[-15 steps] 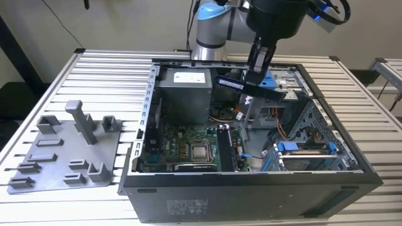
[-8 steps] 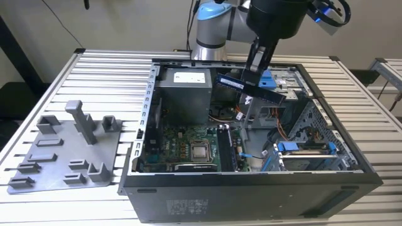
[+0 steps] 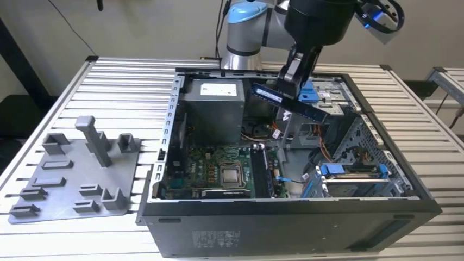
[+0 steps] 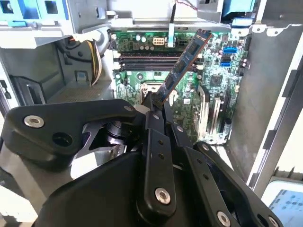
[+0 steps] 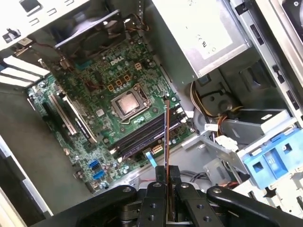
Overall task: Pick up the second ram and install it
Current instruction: 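Insert the second ram into the second slot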
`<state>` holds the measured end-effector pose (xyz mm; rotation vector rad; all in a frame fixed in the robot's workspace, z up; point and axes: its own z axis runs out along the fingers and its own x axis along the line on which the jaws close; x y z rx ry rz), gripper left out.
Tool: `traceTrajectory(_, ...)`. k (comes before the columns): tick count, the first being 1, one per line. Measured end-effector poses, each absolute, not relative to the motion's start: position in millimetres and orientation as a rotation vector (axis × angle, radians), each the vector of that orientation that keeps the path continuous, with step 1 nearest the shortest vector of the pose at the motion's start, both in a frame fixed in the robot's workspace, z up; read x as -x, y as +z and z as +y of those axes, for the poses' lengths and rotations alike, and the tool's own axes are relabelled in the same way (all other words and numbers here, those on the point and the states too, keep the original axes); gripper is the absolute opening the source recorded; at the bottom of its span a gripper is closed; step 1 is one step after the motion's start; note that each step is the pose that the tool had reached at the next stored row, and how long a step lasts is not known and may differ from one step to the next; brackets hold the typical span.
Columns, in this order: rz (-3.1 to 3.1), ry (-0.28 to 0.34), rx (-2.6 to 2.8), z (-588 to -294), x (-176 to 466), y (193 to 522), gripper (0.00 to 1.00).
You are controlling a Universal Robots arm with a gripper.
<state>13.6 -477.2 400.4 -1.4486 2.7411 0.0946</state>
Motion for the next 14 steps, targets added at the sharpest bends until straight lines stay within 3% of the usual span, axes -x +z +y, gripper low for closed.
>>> traceTrajectory(14, 2.887, 0.086, 1.110, -477.2, -13.6, 399.0, 0.14)
